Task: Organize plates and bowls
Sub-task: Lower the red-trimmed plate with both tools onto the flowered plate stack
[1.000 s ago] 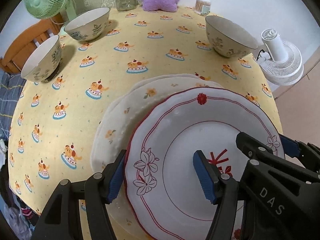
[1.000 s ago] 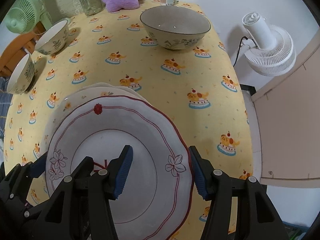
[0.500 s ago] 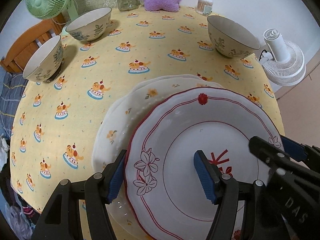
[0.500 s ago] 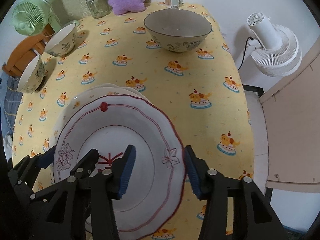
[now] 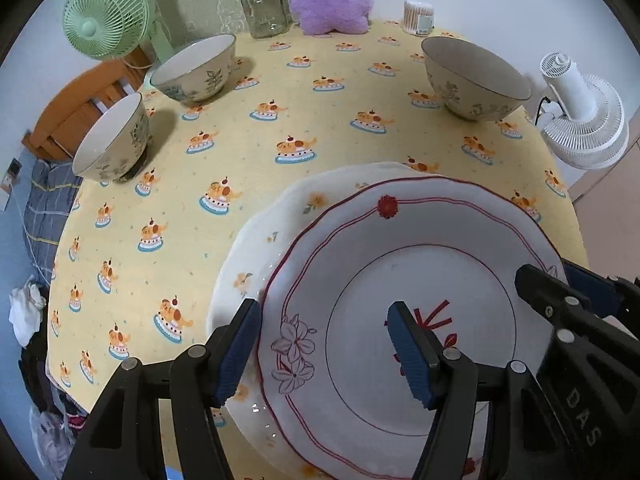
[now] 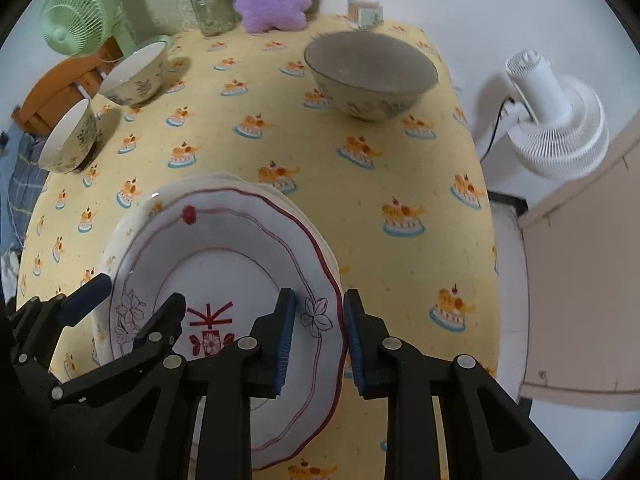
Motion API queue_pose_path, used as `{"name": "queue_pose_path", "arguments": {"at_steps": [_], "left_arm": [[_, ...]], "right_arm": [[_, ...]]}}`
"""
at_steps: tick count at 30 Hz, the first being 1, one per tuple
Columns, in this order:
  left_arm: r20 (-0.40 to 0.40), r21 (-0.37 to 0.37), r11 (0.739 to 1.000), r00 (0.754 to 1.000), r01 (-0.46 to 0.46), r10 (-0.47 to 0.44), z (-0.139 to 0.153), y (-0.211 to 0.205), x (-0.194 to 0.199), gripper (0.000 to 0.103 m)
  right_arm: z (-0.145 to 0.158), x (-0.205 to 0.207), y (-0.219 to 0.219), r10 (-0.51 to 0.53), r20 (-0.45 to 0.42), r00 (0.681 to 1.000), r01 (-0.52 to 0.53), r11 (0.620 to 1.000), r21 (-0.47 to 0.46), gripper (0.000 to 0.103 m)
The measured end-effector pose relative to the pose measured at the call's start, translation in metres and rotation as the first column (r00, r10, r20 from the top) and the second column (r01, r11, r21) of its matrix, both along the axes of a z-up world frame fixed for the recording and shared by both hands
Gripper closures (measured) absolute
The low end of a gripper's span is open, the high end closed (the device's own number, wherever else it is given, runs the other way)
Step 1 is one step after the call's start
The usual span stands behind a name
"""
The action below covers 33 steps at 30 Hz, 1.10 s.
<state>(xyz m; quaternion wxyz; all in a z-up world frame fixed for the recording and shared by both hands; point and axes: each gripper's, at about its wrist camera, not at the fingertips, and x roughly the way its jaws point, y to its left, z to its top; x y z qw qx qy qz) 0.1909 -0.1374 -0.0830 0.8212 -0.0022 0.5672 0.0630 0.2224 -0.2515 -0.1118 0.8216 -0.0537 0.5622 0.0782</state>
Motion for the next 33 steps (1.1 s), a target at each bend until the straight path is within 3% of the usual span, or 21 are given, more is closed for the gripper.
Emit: {"name": "queue_pose_path", "arguments": {"at_steps": [15, 33], "left_arm": [[-0.011, -0.028, 0.995, 0.995, -0.095, 0.095, 0.000, 0.029, 0.000, 0.034], [-0.008, -0.011, 0.998, 0.998, -0.064, 0.064, -0.002, 0.030, 0.000, 0.032]], "right_arm": [[-0.009, 0.013, 0.023, 0.046, -0.016, 0.999, -0.046, 0.999, -0.006, 0.072], [-0.015, 0.010, 0.031, 0.035, 0.026, 0.999, -0.033, 0.996, -0.085, 0.067]]}}
